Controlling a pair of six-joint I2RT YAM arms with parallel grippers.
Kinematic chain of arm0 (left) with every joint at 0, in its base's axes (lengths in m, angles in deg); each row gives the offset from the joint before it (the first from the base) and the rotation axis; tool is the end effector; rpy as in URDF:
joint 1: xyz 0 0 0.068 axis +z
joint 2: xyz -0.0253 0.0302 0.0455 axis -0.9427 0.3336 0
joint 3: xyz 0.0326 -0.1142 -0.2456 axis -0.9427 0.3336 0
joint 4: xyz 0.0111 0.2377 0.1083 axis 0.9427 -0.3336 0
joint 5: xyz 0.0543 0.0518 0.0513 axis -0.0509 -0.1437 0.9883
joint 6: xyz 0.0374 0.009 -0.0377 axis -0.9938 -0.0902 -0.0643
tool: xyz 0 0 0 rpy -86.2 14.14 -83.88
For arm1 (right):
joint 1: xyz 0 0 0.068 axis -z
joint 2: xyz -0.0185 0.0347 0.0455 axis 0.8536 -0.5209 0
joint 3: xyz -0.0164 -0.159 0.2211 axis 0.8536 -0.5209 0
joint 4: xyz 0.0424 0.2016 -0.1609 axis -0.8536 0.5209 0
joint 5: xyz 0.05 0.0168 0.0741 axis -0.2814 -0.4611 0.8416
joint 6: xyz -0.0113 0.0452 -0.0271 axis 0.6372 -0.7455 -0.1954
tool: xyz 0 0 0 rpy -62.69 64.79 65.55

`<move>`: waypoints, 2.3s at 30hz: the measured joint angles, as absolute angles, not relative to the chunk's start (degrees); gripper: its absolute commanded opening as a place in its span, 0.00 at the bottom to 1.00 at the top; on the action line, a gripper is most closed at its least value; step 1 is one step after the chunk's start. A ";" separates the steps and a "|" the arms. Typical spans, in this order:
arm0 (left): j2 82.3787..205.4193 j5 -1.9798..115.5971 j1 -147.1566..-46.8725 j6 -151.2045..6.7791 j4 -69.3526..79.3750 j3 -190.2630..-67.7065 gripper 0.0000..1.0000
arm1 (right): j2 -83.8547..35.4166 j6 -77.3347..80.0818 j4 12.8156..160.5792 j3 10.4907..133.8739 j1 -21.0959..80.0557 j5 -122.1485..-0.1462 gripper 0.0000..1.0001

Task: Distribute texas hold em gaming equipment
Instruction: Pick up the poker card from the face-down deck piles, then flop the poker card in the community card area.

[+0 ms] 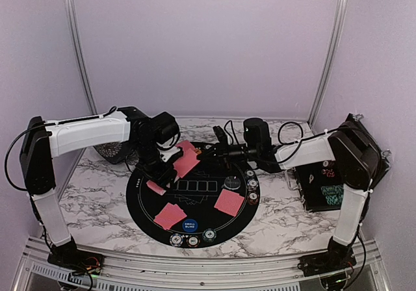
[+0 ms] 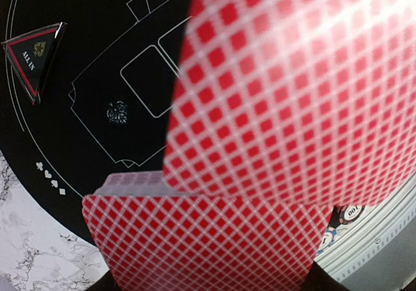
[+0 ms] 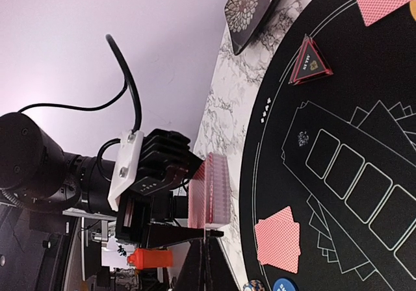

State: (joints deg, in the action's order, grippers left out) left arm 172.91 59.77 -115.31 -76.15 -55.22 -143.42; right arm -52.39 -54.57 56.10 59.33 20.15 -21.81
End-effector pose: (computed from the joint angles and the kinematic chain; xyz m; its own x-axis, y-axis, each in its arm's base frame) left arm 0.2559 -0.2588 0.2452 -0.7777 0.5855 -0.2289 0.6196 0.7756 -0.1211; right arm 0.3077 0.2775 0.1987 -0.9670 0.0066 -0.2546 -0.2481 0.2019 0.9475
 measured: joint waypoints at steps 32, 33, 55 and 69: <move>171.73 60.03 -112.95 -75.67 -55.22 -141.04 0.57 | -38.14 10.28 79.77 56.23 13.02 -62.00 0.00; 171.65 60.03 -112.91 -75.67 -55.20 -140.98 0.57 | -38.27 12.13 79.73 56.23 12.41 -63.51 0.00; 171.28 60.16 -112.38 -75.69 -55.22 -140.54 0.57 | -43.04 32.42 73.44 52.78 9.75 -75.27 0.00; 171.14 60.16 -112.32 -75.69 -55.22 -140.52 0.57 | -44.92 32.85 71.99 49.54 8.48 -74.20 0.00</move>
